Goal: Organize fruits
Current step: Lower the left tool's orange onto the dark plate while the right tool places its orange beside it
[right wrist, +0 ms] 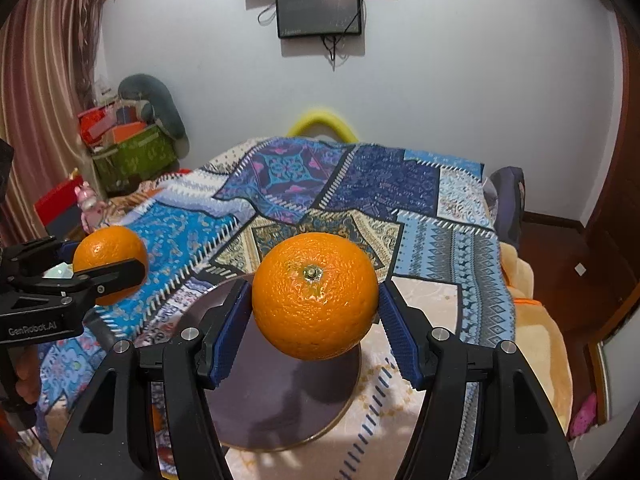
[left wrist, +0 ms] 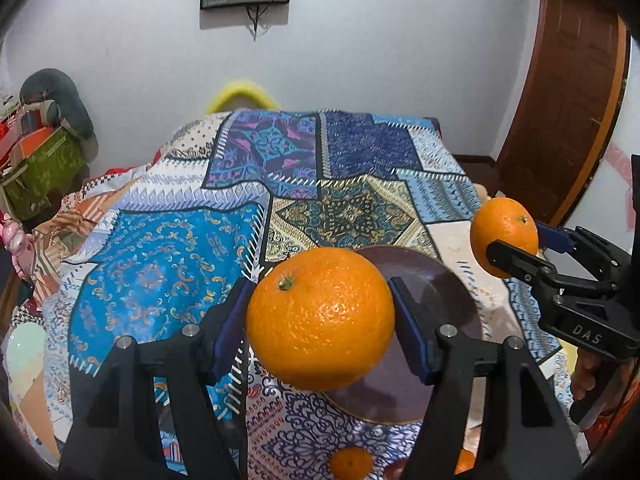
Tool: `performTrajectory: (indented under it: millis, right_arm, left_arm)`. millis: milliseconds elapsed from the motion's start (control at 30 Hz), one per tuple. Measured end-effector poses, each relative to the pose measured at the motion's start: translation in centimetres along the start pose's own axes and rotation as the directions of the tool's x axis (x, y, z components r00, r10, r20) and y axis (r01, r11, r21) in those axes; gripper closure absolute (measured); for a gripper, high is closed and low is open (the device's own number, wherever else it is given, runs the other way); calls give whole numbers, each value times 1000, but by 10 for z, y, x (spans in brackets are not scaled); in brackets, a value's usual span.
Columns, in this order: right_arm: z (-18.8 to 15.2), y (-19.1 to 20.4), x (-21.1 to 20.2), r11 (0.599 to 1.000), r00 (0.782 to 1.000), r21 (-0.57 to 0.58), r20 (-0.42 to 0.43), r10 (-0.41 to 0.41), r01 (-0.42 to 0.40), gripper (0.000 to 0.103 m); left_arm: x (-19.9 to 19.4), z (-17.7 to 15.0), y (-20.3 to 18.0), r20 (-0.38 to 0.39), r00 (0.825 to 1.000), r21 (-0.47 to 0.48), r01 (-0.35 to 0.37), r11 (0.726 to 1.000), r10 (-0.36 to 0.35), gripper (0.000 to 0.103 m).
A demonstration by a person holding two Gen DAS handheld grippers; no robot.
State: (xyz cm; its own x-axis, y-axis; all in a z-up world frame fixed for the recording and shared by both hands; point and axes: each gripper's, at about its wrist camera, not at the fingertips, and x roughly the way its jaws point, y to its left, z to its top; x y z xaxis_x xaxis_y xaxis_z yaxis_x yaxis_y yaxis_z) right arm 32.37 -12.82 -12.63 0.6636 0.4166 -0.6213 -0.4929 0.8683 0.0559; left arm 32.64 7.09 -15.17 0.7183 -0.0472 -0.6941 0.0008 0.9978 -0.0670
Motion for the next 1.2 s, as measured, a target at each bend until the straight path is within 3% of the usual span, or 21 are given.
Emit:
performTrajectory:
  millis: [533,700,1100,1200]
  right_arm:
    - [-10,-6,69,1000,988,-19,-150,19,-22,42]
    - [-13,-11,83,998,979,4,-196,63,-63,42]
    - [-17,-11,91,997,972,-26,-226,61,-69,40]
    - [-19,-11,92,996,968,-25,-241,73,-81,40]
  left_arm:
    - [86,-5,1,-152,988,36,-2,999,7,36]
    - [93,-2,-6,-144,989,75,-7,997,18,36]
    - [103,-6,-20,-194,981,116,22,993,1,35]
    - [101,-6,-20,-198,980,112,28,993,-5,30]
